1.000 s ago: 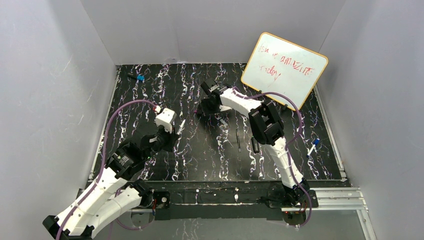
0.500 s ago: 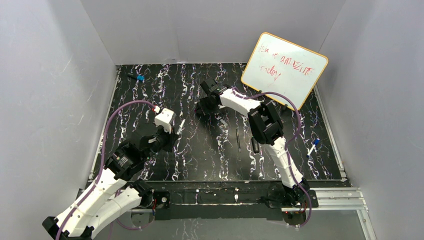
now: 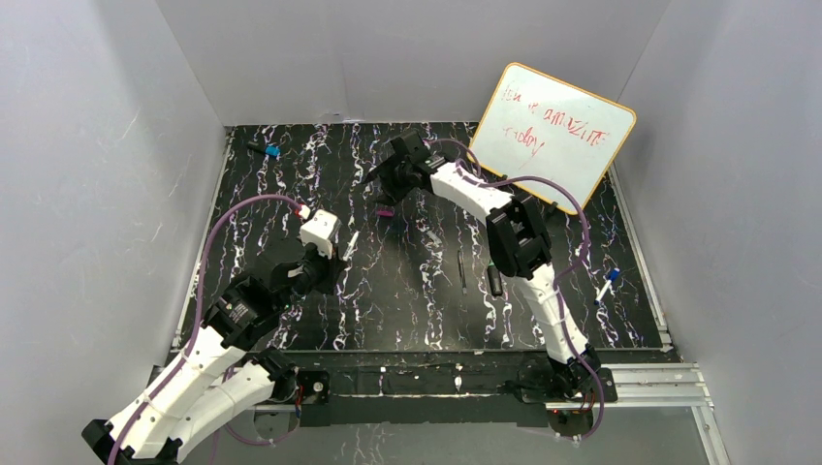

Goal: Insert the pens into the pen caps
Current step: Move the pen cap to the center of the board.

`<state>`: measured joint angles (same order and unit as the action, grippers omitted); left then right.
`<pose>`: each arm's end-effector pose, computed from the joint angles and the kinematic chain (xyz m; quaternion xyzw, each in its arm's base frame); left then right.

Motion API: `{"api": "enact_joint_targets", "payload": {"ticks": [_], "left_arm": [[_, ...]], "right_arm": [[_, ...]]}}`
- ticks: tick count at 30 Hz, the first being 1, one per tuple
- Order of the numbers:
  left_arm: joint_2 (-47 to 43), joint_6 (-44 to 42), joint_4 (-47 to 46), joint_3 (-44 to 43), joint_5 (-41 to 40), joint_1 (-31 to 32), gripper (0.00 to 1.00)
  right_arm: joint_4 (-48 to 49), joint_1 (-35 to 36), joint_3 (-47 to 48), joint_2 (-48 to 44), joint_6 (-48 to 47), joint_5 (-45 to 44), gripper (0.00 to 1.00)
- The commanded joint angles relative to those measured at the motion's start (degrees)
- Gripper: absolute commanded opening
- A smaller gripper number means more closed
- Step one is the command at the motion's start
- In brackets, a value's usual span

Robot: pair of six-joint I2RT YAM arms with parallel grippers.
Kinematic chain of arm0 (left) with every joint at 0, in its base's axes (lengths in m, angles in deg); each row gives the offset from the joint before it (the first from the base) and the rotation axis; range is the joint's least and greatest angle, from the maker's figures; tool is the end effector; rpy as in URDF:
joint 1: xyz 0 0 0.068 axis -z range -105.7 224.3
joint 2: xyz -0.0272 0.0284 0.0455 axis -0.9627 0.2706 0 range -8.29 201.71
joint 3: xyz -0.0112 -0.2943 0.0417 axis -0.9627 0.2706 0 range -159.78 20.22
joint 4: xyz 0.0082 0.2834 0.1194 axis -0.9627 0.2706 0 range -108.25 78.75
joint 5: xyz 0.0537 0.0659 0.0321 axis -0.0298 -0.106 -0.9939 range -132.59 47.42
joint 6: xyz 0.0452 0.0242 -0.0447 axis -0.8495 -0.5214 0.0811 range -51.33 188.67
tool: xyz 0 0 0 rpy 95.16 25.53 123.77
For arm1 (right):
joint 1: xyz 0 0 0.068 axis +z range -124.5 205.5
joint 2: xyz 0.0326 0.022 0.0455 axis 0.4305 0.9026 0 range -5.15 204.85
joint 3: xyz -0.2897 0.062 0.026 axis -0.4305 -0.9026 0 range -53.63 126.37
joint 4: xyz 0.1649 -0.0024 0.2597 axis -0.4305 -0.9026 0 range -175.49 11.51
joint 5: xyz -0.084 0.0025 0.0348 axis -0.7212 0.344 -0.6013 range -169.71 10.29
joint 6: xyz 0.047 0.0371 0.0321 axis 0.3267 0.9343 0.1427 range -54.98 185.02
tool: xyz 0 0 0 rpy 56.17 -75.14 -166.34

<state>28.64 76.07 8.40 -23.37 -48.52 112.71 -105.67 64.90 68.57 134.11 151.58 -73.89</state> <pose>0.1556 -0.1162 0.3371 0.1901 0.7962 -0.1839 0.5442 0.4830 0.4040 0.1839 0.3500 0.8512 0.3671 0.1347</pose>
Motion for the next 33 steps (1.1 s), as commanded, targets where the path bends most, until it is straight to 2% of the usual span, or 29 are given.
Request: {"api": "enact_joint_targets", "payload": {"ticks": [1,4,5,7,10,14,18,26,33], "left_arm": [[-0.5,-0.8,0.5,0.3,0.0,0.3,0.00],[-0.6,-0.9,0.6,0.2,-0.1,0.4,0.00],[-0.6,-0.9,0.6,0.2,-0.2,0.4,0.00],[-0.5,-0.9,0.6,0.2,-0.3,0.4,0.00],[-0.1,-1.0,0.5,0.1,-0.2,0.5,0.00],[0.4,-1.0,0.6,0.0,-0.2,0.5,0.00],[0.7,-1.1,0.6,-0.1,-0.1,0.4,0.00],[1.6,-1.2,0.8,-0.2,-0.4,0.5,0.00],[1.5,-1.2,1.3,-0.4,-1.1,0.5,0.00]], "right_arm": [[13.7,-3.0,-0.7,1.9,-18.9,8.9,0.62],[17.6,-3.1,-2.5,1.1,-28.2,8.2,0.61],[17.4,-3.0,-1.7,1.4,-30.9,8.5,0.58],[14.6,-3.1,2.4,3.9,-35.6,10.0,0.50],[11.0,-3.1,8.9,7.1,-42.4,12.2,0.47],[11.5,-2.8,7.5,6.1,-50.2,12.8,0.40],[7.8,-2.2,7.3,5.8,-57.8,9.3,0.41],[5.8,0.5,2.4,3.3,-67.4,4.3,0.41],[7.3,1.3,-6.1,-0.3,-70.2,2.6,0.36]]}}
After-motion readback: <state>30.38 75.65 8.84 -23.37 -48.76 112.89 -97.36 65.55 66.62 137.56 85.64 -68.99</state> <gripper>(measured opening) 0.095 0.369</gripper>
